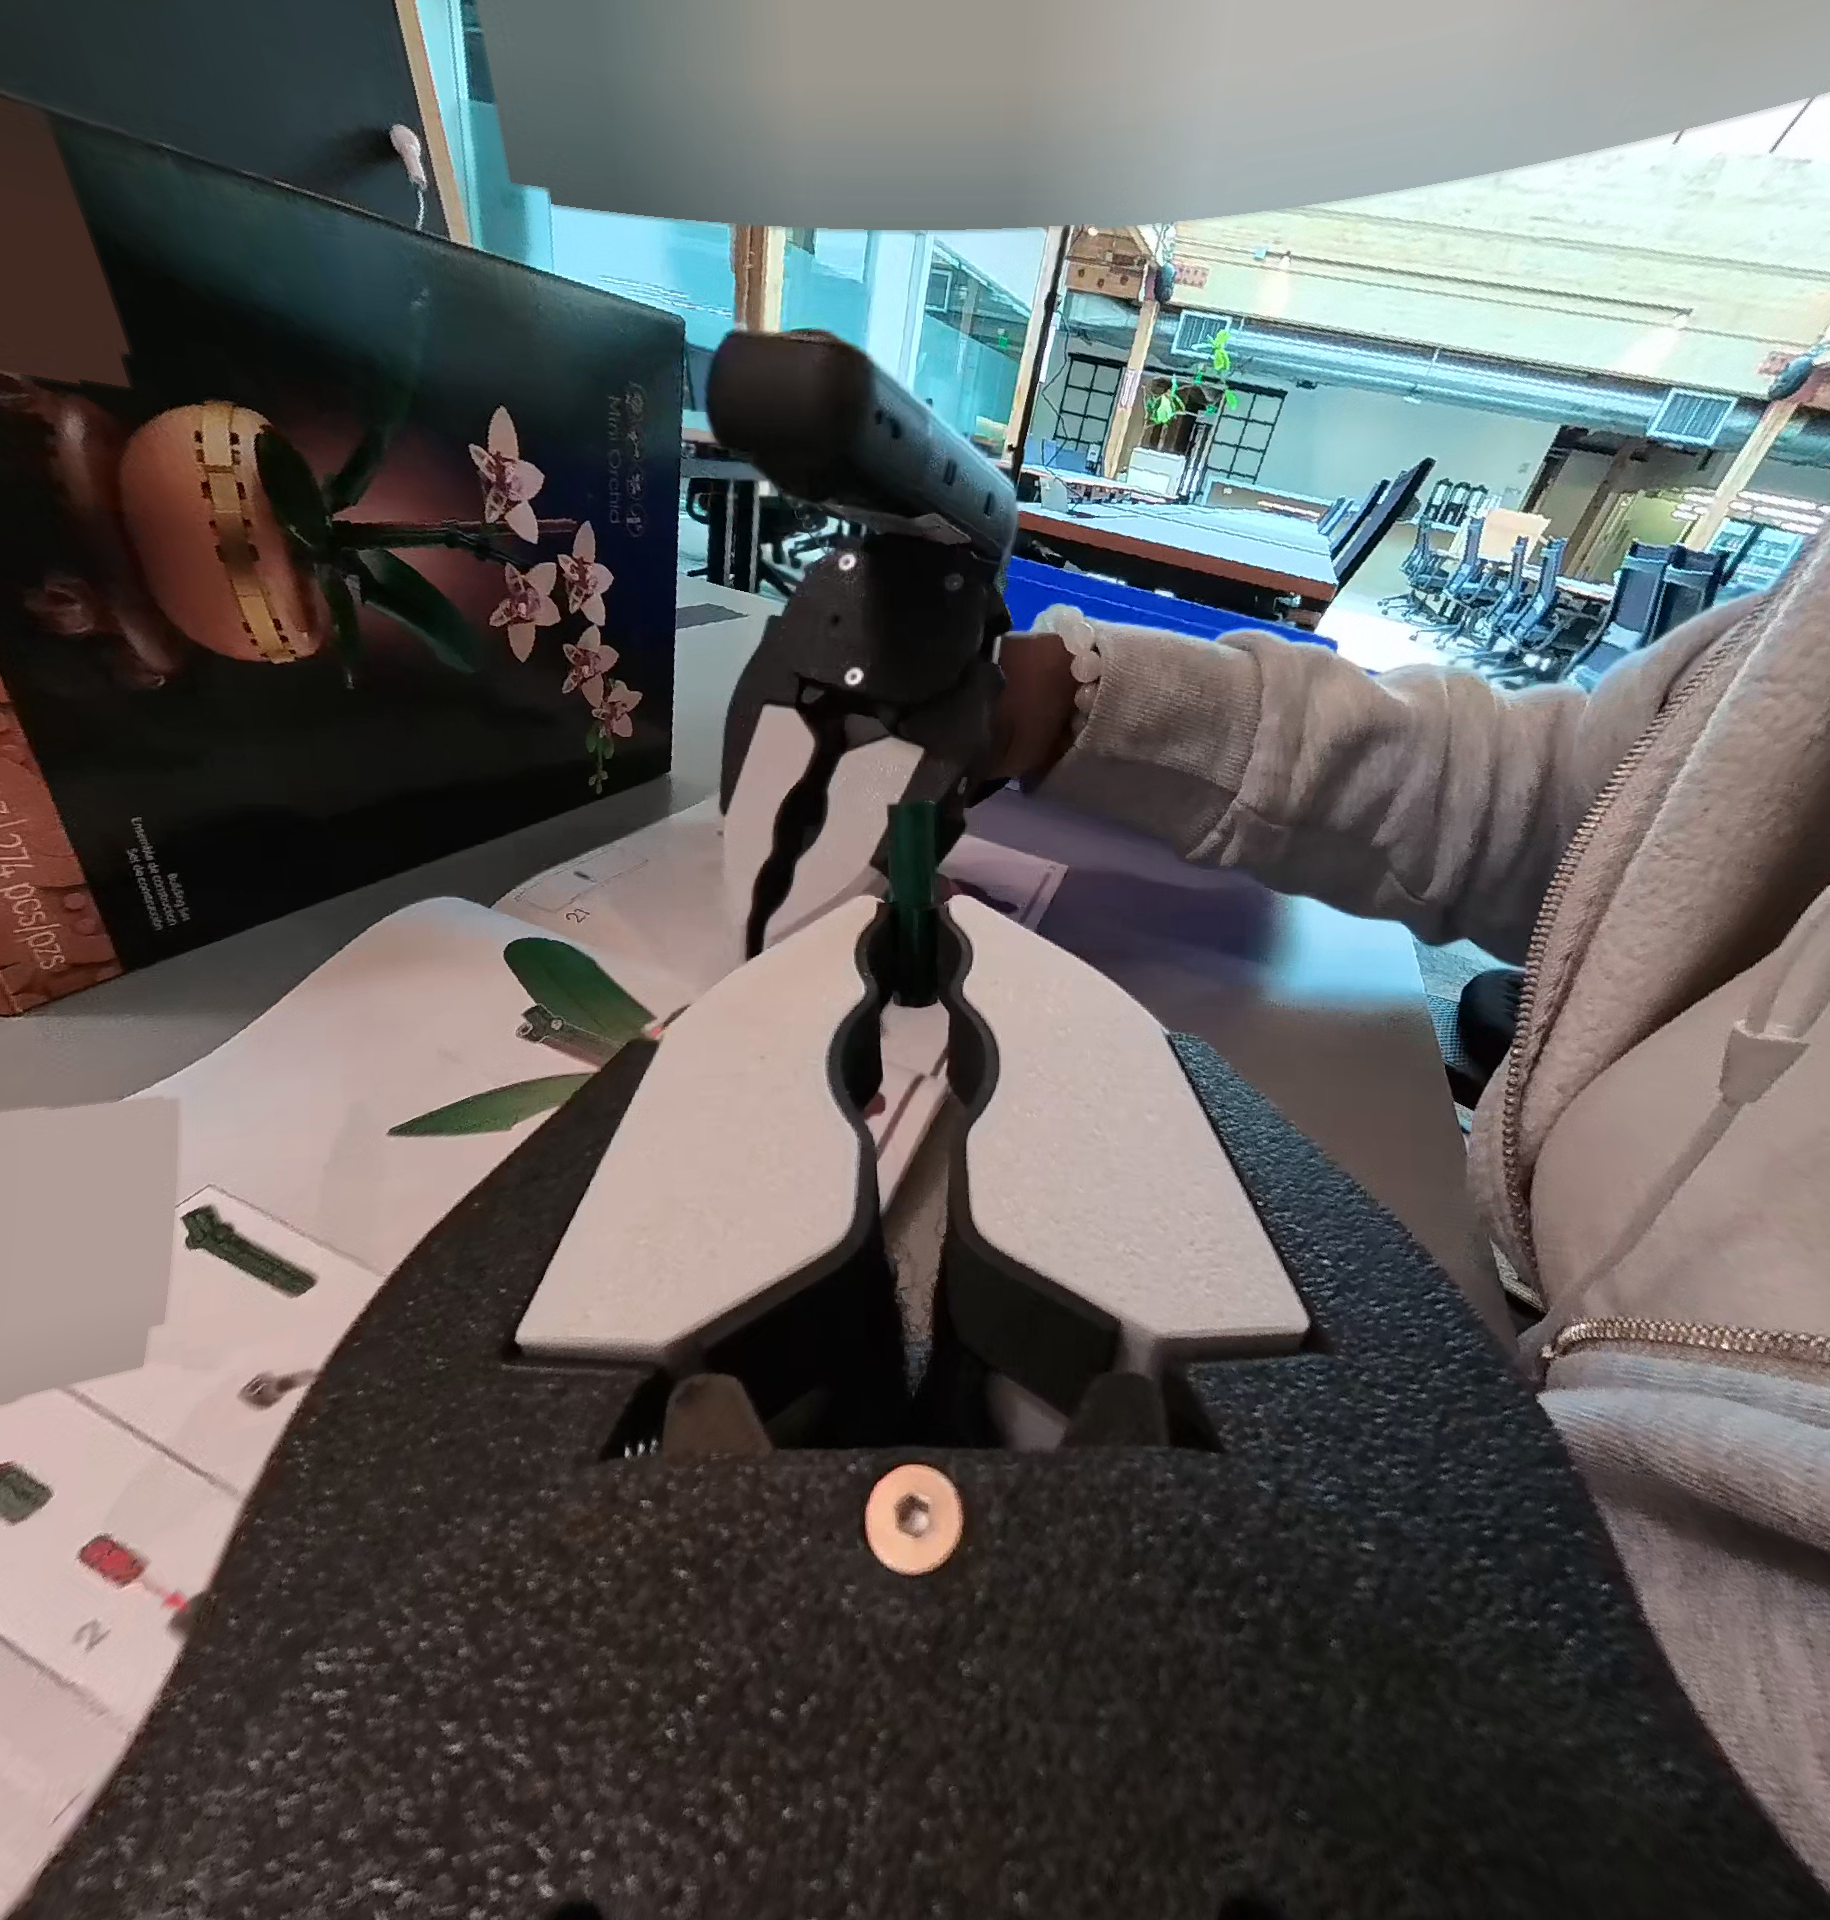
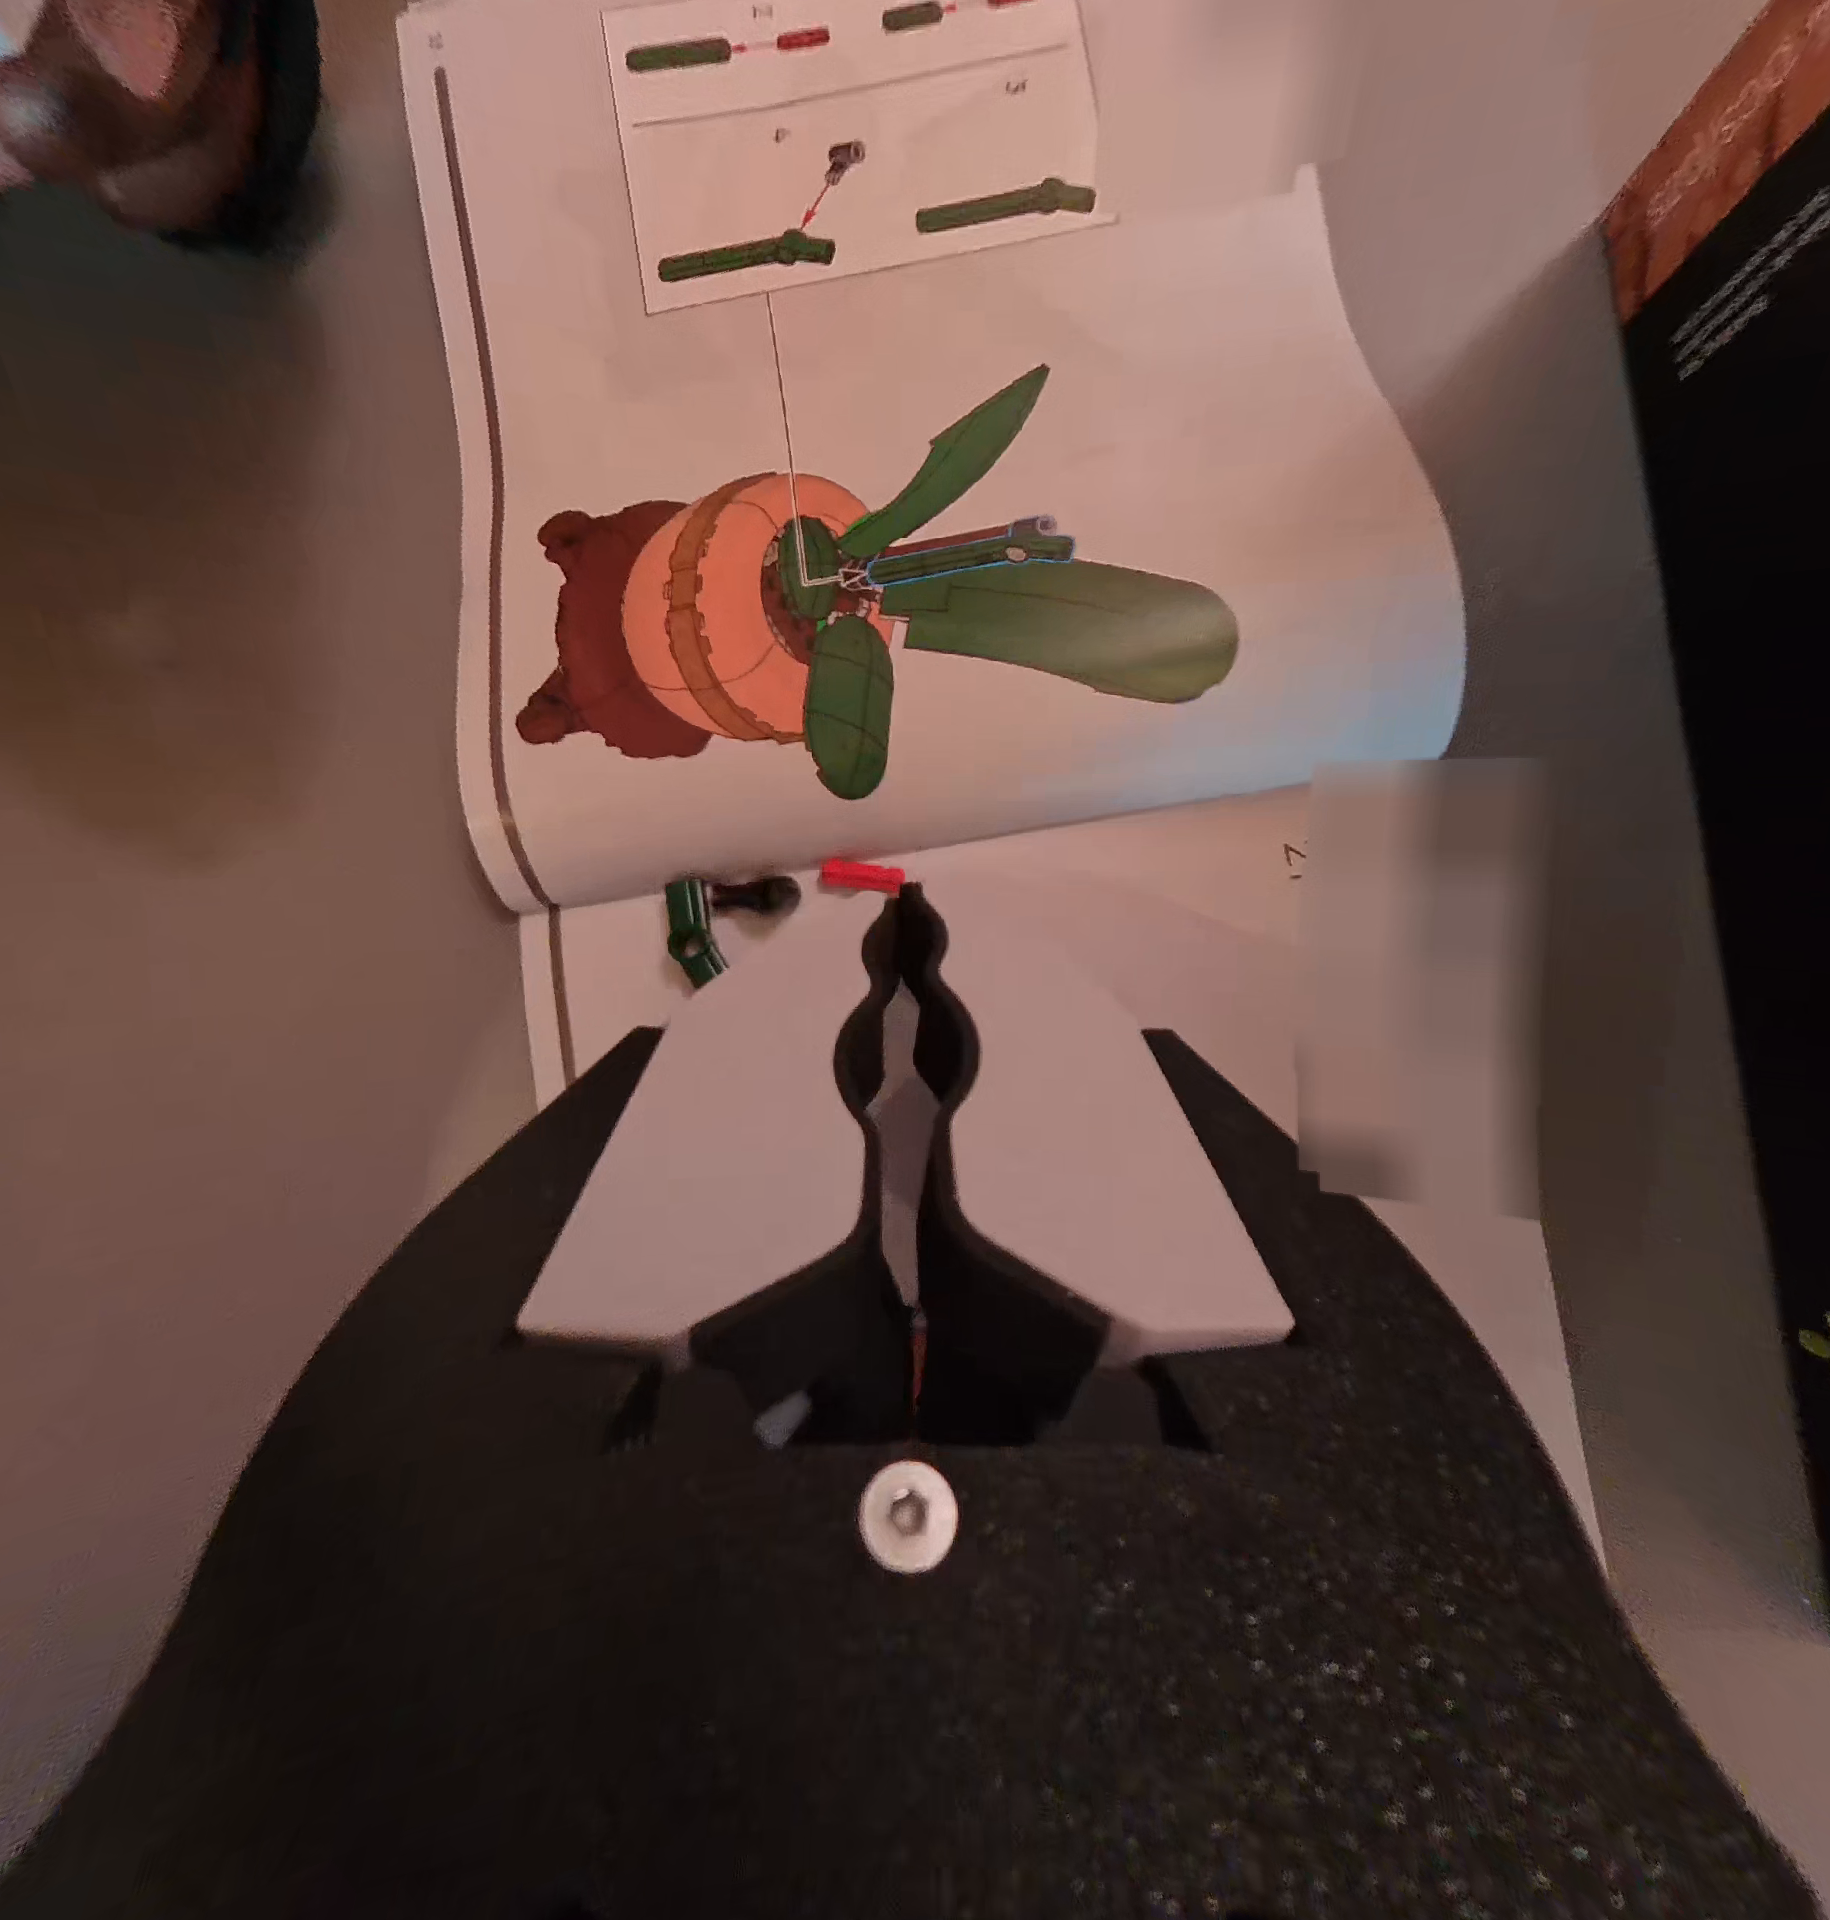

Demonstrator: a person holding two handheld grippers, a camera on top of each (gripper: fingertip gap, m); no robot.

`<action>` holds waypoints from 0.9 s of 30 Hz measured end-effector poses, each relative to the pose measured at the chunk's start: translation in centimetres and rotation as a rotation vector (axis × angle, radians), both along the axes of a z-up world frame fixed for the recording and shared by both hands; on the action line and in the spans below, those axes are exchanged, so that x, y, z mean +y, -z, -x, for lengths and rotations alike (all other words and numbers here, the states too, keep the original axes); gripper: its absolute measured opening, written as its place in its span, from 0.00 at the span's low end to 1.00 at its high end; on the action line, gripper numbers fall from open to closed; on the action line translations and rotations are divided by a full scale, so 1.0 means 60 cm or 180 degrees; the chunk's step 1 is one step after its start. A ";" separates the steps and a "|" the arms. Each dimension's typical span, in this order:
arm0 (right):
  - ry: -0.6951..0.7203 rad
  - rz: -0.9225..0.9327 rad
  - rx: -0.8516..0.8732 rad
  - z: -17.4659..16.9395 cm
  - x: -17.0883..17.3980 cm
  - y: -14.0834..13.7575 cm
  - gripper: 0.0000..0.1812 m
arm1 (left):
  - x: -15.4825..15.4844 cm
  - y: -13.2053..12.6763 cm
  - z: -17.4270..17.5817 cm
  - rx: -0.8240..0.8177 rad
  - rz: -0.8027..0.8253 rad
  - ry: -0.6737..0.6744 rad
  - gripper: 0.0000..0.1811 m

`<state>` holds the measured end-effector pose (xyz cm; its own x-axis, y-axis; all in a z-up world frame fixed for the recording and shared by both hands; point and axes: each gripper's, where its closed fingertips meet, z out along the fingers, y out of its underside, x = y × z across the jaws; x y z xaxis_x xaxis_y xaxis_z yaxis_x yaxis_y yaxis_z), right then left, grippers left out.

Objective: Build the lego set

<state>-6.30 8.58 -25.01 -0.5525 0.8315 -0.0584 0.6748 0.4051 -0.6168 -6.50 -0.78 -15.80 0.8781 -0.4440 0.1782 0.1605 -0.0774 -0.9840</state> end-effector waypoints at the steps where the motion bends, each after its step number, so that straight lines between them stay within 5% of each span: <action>1: 0.0025 0.0021 0.0031 -0.001 0.001 0.000 0.00 | 0.000 0.000 0.000 -0.0009 0.0004 0.0002 0.03; 5: -0.0087 -0.0021 0.0119 -0.003 -0.002 0.007 0.01 | 0.001 0.001 -0.002 -0.0001 0.0014 0.0024 0.03; 10: -0.1083 -0.0716 0.0380 0.001 -0.002 -0.017 0.09 | 0.000 0.002 -0.006 0.0026 0.0019 0.0049 0.03; 19: -0.2462 -0.1273 -0.0421 -0.004 -0.015 0.012 0.03 | -0.001 0.005 -0.013 0.0098 0.0042 0.0100 0.03; 23: -0.2326 -0.1163 -0.0377 -0.005 -0.015 0.012 0.02 | -0.001 0.004 -0.010 0.0066 0.0047 0.0092 0.03; 25: -0.1831 -0.0950 -0.0087 0.006 -0.008 0.002 0.02 | 0.000 0.004 -0.008 0.0047 0.0044 0.0071 0.03; 27: -0.1069 -0.0032 0.0504 0.028 -0.035 -0.052 0.02 | 0.000 0.003 -0.005 0.0014 0.0041 0.0032 0.03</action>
<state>-7.96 6.46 -21.89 -0.7962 0.6023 0.0570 0.3996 0.5944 -0.6979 -6.22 -0.77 -15.97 0.8744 -0.4507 0.1800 0.1553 -0.0915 -0.9836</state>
